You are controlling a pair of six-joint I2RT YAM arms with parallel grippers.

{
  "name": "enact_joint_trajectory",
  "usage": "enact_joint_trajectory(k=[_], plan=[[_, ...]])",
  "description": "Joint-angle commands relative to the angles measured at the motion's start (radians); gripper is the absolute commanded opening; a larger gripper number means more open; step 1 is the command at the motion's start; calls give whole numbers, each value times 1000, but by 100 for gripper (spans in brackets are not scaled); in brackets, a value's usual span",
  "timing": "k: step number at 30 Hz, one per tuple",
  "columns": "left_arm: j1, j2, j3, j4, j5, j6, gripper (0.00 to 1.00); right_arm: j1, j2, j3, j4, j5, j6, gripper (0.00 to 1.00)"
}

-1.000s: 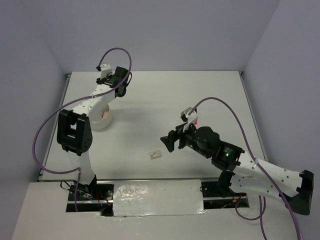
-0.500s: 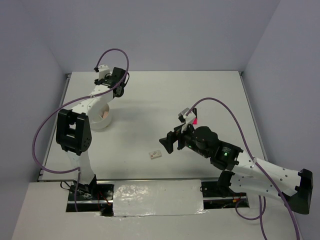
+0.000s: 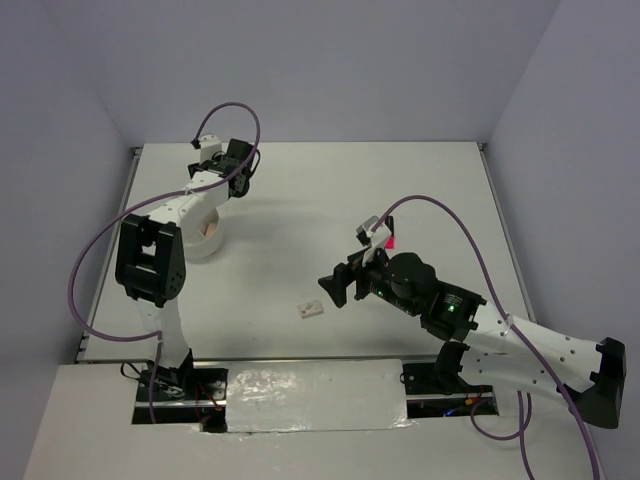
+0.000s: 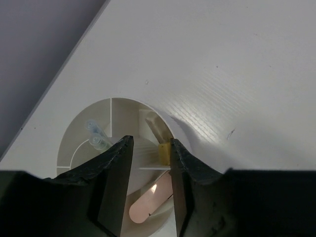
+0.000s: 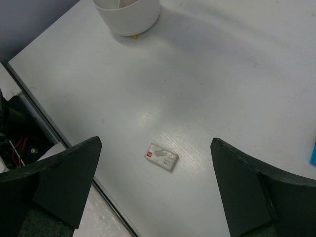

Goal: Sort the stationery into containers
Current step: Place the stationery in the storage box, then pick up the stationery from the center of the board.

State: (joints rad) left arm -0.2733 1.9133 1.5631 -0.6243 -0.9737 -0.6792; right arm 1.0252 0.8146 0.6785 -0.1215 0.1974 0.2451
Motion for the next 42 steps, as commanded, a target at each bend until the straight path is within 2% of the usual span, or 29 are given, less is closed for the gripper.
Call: enact_joint_trajectory(k=[1,2,6,9,10,12,13,16,20,21,23,24,25,26,27,33,36,40,41,42], plan=[[6,-16,-9,11,-19,6,49,6,-11,-7,19,-3,-12,100],[8,-19,-8,9,-19,6,52,6,-12,-7,19,-4,-12,100],[6,-28,6,11,7,21,55,6,-11,-5,16,-4,-13,100],[-4,-63,8,49,99,53,55,6,4,-7,17,4,-9,100],[-26,-77,5,105,171,73,56,7,14,-5,16,8,-6,100],[-58,-106,18,143,222,115,65,6,59,4,7,29,13,100],[-85,-106,43,120,251,116,71,6,81,13,-3,39,23,100],[-127,-114,168,75,299,141,80,6,175,58,-64,77,80,100],[-135,-209,170,67,429,161,88,7,227,72,-84,82,146,100],[-135,-277,152,67,456,164,92,9,228,70,-86,94,160,100],[-135,-368,53,98,562,182,95,7,238,73,-98,115,201,100],[-135,-476,-2,122,604,190,99,7,247,76,-116,123,213,100],[-133,-535,-123,171,672,197,99,6,274,88,-131,134,242,100],[-130,-595,-174,176,697,198,99,6,293,98,-157,134,253,100],[-126,-709,-267,175,714,202,99,9,311,105,-165,134,263,100],[-112,-1081,-448,9,696,311,99,35,399,107,-125,63,295,100],[-110,-1244,-570,43,757,368,99,39,451,127,-148,63,235,100],[-109,-1379,-718,89,754,319,99,38,497,217,-255,85,50,100],[-110,-1398,-750,107,751,308,99,38,503,233,-270,48,-8,99],[-110,-1413,-780,123,750,300,99,39,515,242,-282,-72,-76,99]])
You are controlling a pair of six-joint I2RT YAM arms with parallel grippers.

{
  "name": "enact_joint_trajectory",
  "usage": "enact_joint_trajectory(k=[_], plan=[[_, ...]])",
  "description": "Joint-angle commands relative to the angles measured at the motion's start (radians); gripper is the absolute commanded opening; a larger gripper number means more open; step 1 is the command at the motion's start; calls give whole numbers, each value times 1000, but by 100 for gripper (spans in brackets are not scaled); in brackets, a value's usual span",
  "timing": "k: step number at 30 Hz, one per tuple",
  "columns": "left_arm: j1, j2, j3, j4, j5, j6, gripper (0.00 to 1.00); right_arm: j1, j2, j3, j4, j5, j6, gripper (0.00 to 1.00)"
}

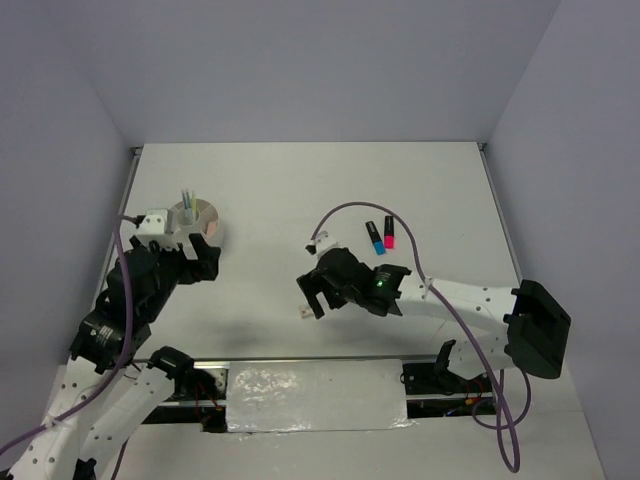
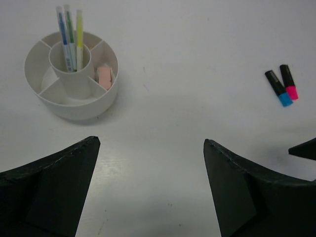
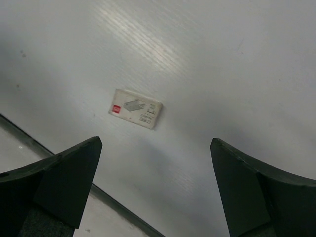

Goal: Sort the stationery into containers
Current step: Pick up the stationery from the center of the board.

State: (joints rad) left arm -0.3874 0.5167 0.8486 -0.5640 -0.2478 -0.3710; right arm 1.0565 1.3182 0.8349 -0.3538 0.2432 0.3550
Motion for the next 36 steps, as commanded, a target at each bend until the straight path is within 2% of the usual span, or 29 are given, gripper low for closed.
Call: enact_joint_trajectory(k=[1,3,9,12,16,25,30,34,35,36], plan=[[4,-11,-51,40,31,-8,99,13,15,96,-71,-161,-294,99],[4,6,-49,45,25,-5,99,13,33,107,-99,-258,-420,100],[5,60,-43,32,34,-6,99,11,165,104,-94,-295,-732,100],[5,51,-49,39,44,0,99,8,233,124,-83,-280,-812,100],[5,54,-51,46,58,6,99,8,257,130,-2,-317,-866,100],[5,74,-48,41,61,9,99,-30,410,237,-97,-453,-896,94],[5,69,-49,44,65,10,99,-52,460,237,-106,-458,-890,90],[5,75,-48,42,68,10,99,-75,490,224,-111,-456,-878,80],[5,74,-48,42,68,10,99,-76,495,222,-111,-456,-873,62],[5,72,-49,42,68,10,99,-79,498,221,-114,-456,-866,49]])
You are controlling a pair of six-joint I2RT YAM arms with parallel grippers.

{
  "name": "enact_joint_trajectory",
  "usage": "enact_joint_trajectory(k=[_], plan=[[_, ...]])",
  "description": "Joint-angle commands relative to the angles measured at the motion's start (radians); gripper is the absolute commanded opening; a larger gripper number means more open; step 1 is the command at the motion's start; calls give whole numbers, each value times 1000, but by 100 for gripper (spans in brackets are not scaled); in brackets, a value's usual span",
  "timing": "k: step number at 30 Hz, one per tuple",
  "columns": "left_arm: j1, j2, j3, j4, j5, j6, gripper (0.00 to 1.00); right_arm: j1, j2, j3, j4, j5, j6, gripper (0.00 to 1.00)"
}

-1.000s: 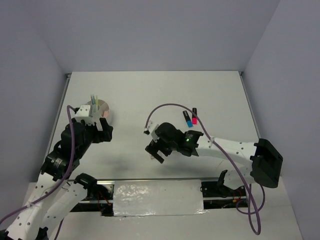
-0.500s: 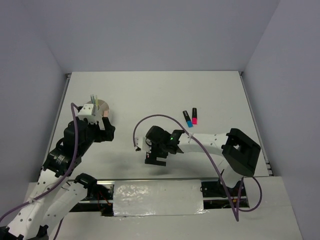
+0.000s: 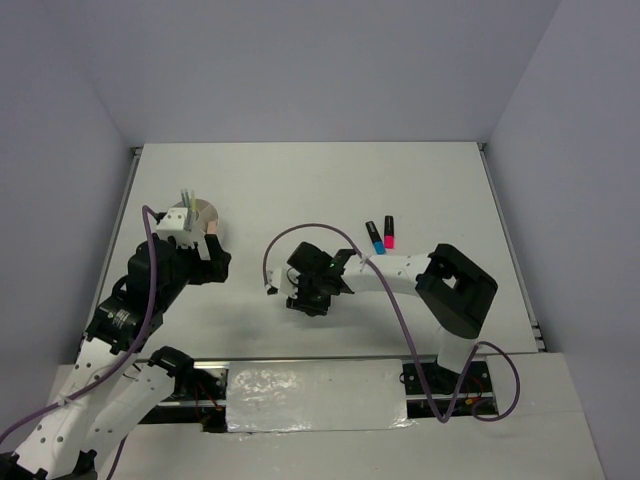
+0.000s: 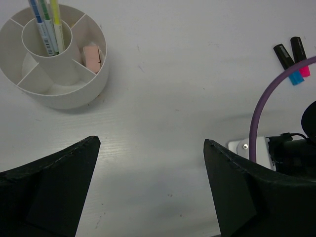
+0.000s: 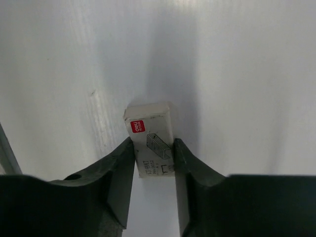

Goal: Sort the stationery into containers
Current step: Pick up the stationery from the center of the board.

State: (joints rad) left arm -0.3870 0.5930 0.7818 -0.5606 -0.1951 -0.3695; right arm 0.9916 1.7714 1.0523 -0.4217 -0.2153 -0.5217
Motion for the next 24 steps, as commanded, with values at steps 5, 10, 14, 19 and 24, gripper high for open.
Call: enact_joint_trajectory(k=[5,10,14,19,24], plan=[[5,-4,20,44,35,1,99,-14,-15,-29,-19,-50,55,14],[5,33,56,-22,47,-144,99,-14,-223,-123,195,-130,219,16],[5,41,10,59,270,-330,99,-8,-441,-245,450,-101,406,17],[-7,-76,-163,356,464,-692,99,64,-579,-276,541,49,505,15],[-24,-99,-136,314,399,-779,99,125,-616,-253,577,178,561,14]])
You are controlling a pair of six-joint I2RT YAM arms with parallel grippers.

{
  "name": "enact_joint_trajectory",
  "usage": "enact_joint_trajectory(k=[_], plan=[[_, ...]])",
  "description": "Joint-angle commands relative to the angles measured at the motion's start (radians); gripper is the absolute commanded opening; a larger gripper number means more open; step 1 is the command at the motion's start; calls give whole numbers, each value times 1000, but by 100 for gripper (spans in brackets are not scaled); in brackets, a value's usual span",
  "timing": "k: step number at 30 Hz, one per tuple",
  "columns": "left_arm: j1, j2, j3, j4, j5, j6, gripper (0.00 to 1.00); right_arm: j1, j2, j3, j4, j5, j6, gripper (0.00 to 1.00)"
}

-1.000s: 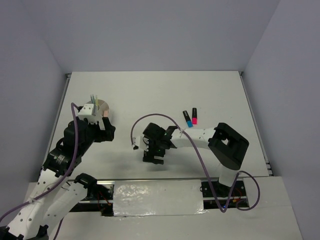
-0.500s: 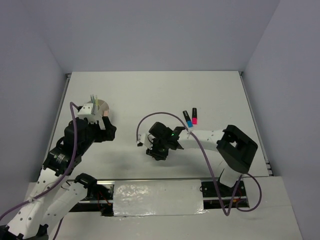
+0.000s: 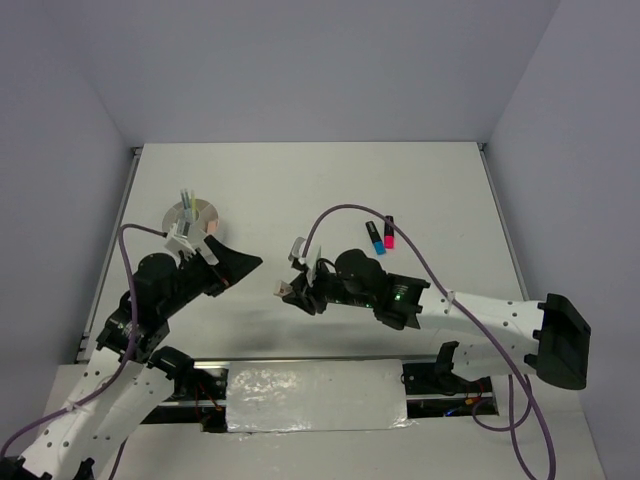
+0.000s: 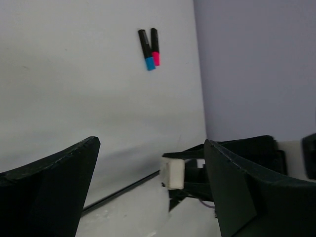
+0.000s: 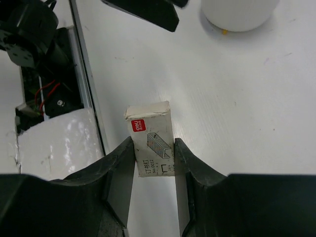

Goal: Sort the stationery into containers
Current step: Pick up the stationery from the center of the board, then place the stationery in the storage box.

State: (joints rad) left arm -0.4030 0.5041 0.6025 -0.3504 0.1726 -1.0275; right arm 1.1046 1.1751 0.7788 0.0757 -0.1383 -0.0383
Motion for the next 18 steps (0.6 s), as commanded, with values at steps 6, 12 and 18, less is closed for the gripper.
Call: enact_joint_trajectory(k=[6,12,18], plan=[[-34,14,22,142,64,-141,96,54,1,92,55,167,75,14],[-82,63,-4,169,64,-126,88,57,95,224,-43,210,63,15],[-109,85,-18,192,44,-112,71,58,159,309,-103,217,55,16]])
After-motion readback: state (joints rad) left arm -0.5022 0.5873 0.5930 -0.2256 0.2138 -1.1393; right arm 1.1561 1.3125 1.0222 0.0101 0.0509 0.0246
